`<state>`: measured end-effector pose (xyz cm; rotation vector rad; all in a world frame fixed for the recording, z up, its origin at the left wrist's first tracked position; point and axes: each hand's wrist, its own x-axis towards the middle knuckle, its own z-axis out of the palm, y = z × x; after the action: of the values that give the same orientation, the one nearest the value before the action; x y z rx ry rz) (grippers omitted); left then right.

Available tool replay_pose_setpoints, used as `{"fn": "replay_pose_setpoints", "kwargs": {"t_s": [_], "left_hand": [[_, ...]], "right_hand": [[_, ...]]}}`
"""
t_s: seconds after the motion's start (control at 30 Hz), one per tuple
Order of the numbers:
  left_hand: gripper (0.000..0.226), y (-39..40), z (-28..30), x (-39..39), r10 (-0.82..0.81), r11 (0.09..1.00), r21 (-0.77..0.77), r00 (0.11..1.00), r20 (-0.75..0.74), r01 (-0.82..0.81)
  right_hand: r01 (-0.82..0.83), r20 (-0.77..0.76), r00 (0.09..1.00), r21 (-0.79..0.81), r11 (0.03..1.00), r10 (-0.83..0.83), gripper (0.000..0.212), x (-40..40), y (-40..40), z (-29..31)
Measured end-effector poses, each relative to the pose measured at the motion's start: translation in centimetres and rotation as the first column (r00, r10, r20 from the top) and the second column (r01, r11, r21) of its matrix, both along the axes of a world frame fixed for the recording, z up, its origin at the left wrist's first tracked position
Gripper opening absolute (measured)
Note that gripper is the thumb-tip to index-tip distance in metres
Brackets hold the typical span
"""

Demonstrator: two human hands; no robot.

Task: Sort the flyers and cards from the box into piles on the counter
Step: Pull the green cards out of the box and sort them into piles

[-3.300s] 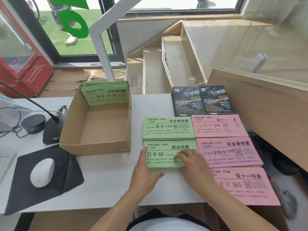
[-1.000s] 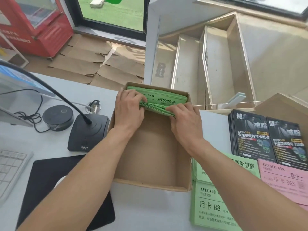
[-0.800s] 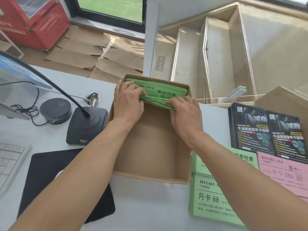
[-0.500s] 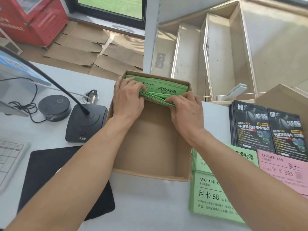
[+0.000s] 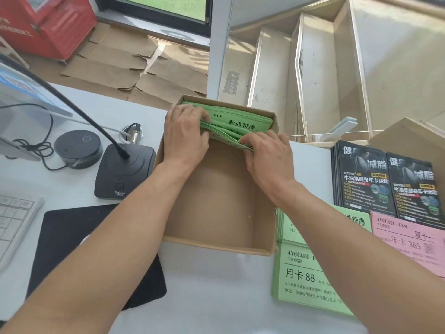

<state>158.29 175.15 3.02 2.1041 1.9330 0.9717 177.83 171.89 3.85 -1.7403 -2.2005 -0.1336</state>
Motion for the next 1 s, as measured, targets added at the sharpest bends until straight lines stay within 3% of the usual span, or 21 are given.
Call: {"fn": "replay_pose_setpoints", "kwargs": {"t_s": [0.2,0.37,0.47,0.57,0.67,0.73,0.83,0.93,1.0], "left_hand": [[0.036,0.5,-0.6,-0.2,0.006,1.0,0.027,1.0,-0.002,-0.006],[0.048,0.4,0.0,0.1,0.025,0.999,0.03,0.992,0.123,-0.029],[0.051,0.0,0.3,0.1,0.027,1.0,0.007,0.977,0.209,-0.029],[0.067,-0.5,1.5,-0.1,0.069,0.997,-0.051,0.922,0.382,-0.054],[0.091,-1.6,4.5,-0.5,0.138,0.99,-0.117,0.748,0.649,-0.081],[0.091,-3.6,6.9,-0.4,0.11,0.984,-0.173,0.618,0.779,0.043],[0.066,-8.6,9.6,0.0,-0.038,0.97,-0.131,0.666,0.745,0.202],[0.069,-15.3,11.3,0.9,-0.14,0.883,-0.147,0.55,0.824,0.445],[0.074,-19.8,10.9,2.3,-0.203,0.805,-0.226,0.613,0.763,0.549]], "right_hand": [[0.025,0.132,0.991,-0.114,0.993,-0.009,0.04,-0.6,2.0,1.4],[0.063,0.12,0.992,-0.245,0.968,-0.034,0.039,-0.5,4.7,3.2],[0.027,-0.006,1.0,-0.254,0.967,-0.03,0.042,-0.3,3.8,3.9],[0.011,-0.191,0.981,-0.142,0.99,-0.038,0.039,0.3,2.1,5.9],[0.003,-0.342,0.939,-0.112,0.994,-0.042,0.039,1.8,-0.2,8.8],[-0.028,-0.502,0.862,-0.173,0.985,-0.063,0.036,3.2,-2.7,10.6],[-0.169,-0.654,0.755,-0.249,0.954,-0.036,0.04,6.2,-8.6,12.6],[-0.256,-0.601,0.798,-0.278,0.926,0.041,0.043,9.7,-15.1,12.7],[-0.28,-0.56,0.826,-0.303,0.911,0.067,0.04,11.9,-19.0,11.8]]}}
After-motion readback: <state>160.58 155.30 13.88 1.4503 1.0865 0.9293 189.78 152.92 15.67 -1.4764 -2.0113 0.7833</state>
